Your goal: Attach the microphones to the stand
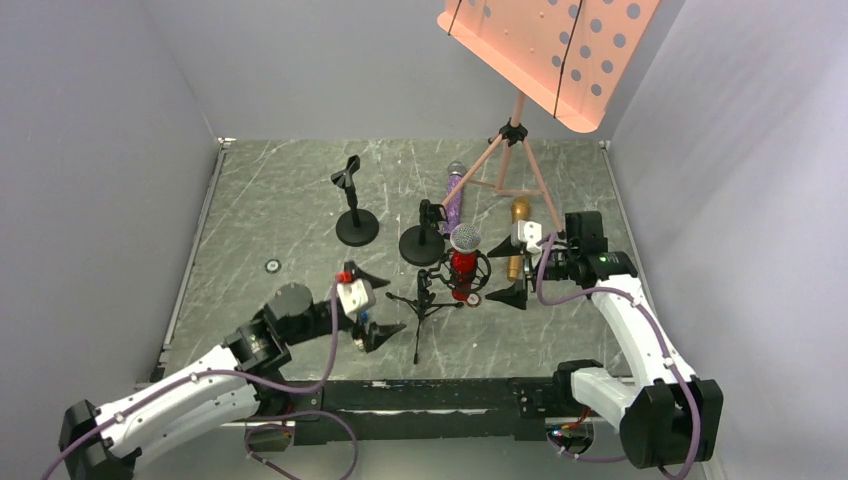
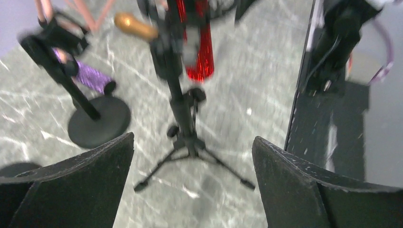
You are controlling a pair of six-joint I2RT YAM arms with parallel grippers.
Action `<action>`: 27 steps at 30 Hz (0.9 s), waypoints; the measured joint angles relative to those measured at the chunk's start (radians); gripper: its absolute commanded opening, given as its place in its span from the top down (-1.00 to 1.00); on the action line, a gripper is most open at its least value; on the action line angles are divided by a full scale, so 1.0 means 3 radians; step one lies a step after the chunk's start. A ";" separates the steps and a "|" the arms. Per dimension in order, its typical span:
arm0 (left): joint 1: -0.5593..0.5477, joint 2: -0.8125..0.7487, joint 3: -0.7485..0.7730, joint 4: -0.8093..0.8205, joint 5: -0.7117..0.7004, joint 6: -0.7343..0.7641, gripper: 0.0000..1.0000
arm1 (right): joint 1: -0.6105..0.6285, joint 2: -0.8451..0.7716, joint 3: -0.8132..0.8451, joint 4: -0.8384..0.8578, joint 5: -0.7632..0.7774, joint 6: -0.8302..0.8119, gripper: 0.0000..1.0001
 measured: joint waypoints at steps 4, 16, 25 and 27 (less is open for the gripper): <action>0.0000 -0.0220 -0.0894 0.0590 -0.0047 0.0121 -0.92 | -0.0116 -0.0053 0.0010 -0.0165 0.0010 -0.0160 -0.96; 0.0052 0.0954 -0.0793 0.2174 -0.0083 0.0240 -0.50 | -0.0276 -0.0156 0.0010 -0.0301 0.0006 -0.0313 -0.97; 0.0206 0.1244 -0.0688 0.2598 0.0151 0.0102 -0.13 | -0.0296 -0.0181 0.0010 -0.0365 0.0004 -0.0366 -0.97; 0.0239 0.1280 -0.0688 0.2667 0.0221 0.0055 -0.10 | -0.0296 -0.0181 0.0010 -0.0367 0.0004 -0.0374 -0.97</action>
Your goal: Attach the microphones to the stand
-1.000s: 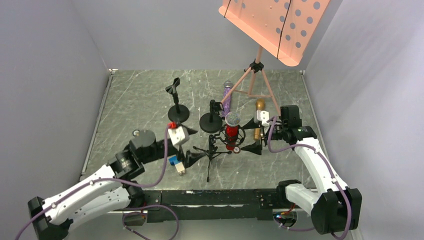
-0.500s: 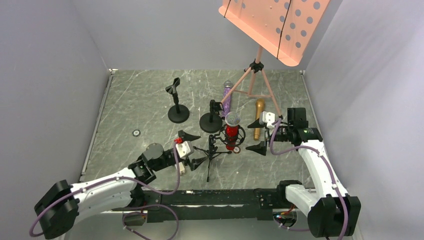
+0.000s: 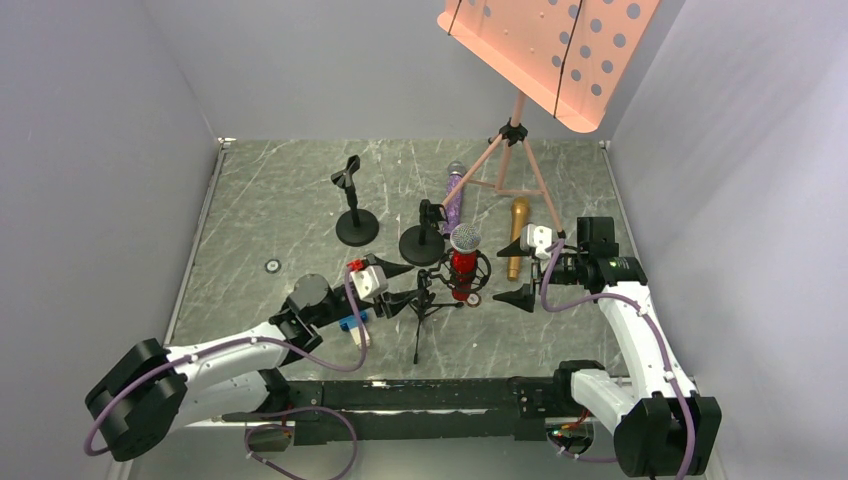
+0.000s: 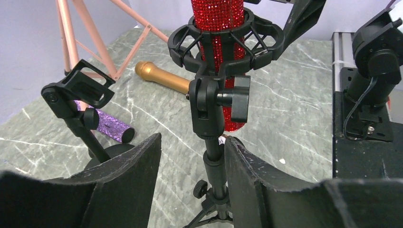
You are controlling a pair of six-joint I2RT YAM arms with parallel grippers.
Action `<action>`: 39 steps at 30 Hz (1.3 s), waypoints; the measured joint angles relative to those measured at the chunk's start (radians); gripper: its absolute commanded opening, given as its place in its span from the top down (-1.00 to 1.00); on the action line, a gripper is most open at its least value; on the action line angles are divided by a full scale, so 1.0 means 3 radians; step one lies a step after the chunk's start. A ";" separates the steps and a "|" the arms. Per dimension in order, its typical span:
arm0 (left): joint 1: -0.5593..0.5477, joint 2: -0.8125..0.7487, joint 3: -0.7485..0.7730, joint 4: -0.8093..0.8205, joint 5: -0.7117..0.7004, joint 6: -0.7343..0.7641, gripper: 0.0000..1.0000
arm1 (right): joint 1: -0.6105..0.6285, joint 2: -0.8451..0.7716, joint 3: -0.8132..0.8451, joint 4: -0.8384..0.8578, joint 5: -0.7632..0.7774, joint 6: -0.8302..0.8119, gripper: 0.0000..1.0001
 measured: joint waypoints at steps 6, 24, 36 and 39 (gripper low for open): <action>0.0057 0.0203 0.0022 0.0141 0.0206 -0.0182 0.13 | 0.0000 0.0000 0.0000 -0.0006 0.0000 -0.0020 -0.97; 0.0154 0.0788 0.0131 0.0711 0.0645 -0.0727 1.00 | 0.0000 0.0000 0.0000 -0.0010 0.0000 -0.0043 -0.97; 0.0268 0.0089 0.0373 -0.0347 0.0772 -0.0685 1.00 | 0.0000 0.0000 0.0000 -0.0010 0.0000 -0.0045 -0.97; 0.0399 -0.0301 0.0549 -0.0815 0.0696 -0.0685 1.00 | 0.0000 0.0000 0.0000 -0.0010 0.0000 -0.0045 -0.97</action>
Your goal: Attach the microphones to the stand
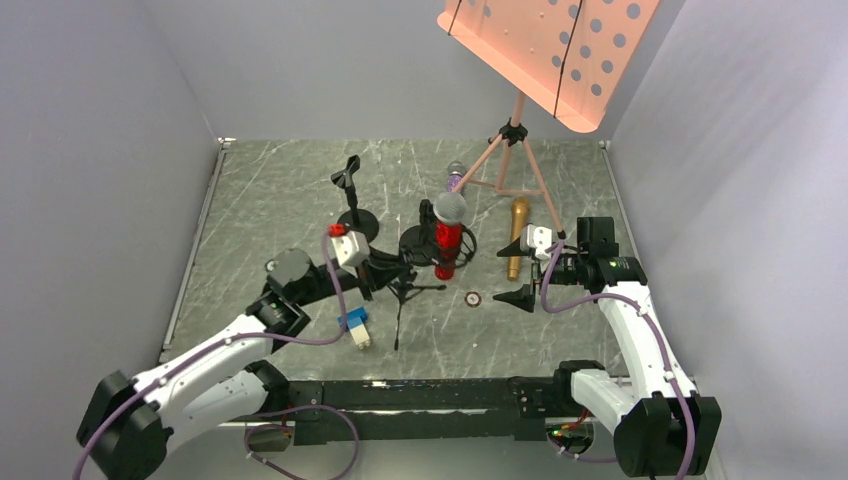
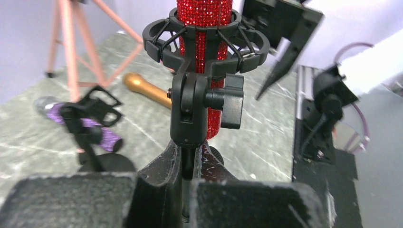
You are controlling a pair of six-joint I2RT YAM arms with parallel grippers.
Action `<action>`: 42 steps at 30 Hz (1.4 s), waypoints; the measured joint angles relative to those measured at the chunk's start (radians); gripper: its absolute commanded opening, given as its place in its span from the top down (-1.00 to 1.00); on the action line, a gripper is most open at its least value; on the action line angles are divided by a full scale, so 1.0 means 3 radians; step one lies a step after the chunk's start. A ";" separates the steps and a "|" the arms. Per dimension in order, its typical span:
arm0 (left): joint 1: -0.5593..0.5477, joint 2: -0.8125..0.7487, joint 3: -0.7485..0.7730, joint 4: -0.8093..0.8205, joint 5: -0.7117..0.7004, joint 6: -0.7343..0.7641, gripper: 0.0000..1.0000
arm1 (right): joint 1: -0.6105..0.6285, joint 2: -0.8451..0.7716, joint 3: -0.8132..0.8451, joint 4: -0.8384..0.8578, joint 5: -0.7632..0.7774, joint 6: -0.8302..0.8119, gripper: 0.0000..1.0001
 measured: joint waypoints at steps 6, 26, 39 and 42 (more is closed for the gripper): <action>0.0551 -0.0524 0.0365 -0.0867 -0.0276 0.0047 1.00 | 0.0000 0.0000 0.0000 -0.0001 0.0000 0.0000 -0.97; 0.2541 0.0289 0.0071 0.0039 -0.1778 -0.0095 1.00 | 0.0000 0.0000 0.0000 -0.0031 -0.0001 -0.0017 -0.98; 0.2834 0.2096 0.1006 0.1431 -0.1386 0.0291 1.00 | 0.0000 0.0070 0.0003 -0.0081 0.0000 -0.0046 -0.98; 0.2856 0.2394 0.1233 0.1596 -0.1367 0.0393 1.00 | 0.0000 0.0135 0.0019 -0.0112 0.0003 -0.0071 -0.98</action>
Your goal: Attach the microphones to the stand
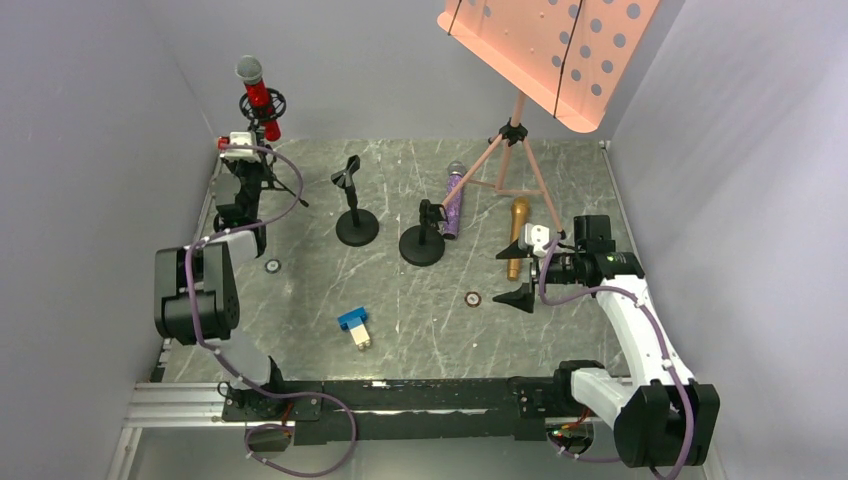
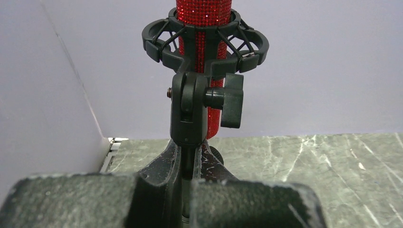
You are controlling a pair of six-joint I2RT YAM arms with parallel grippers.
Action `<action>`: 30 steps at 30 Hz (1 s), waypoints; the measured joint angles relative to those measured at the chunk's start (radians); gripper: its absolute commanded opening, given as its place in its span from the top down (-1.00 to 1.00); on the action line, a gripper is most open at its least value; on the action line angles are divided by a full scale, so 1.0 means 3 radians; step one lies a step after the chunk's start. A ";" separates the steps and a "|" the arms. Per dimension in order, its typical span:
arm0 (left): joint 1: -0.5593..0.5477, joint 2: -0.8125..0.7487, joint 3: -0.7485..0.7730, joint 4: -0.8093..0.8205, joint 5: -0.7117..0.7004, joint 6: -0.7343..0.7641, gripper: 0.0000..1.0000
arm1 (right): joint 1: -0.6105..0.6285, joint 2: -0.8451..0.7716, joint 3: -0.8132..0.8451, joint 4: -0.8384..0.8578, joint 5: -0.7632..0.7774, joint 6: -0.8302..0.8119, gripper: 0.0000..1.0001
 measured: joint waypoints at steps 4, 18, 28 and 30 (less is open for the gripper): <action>0.0045 0.0284 0.0088 0.0117 0.0025 0.0034 1.00 | 0.0000 0.0069 0.0017 -0.0022 0.0004 -0.0017 -0.98; 0.0072 0.0501 0.0042 0.0228 0.0048 -0.0084 0.16 | 0.0000 0.0141 0.0036 -0.0062 0.0006 -0.0055 -0.98; 0.0072 0.0106 -0.0312 0.0384 0.0047 -0.0146 -0.57 | 0.0000 0.0050 0.0037 -0.0062 0.0024 -0.0056 -0.98; 0.0072 -0.0057 -0.0465 0.0379 0.0043 -0.0196 -0.71 | 0.0000 0.0032 0.0037 -0.0062 0.0028 -0.0058 -0.98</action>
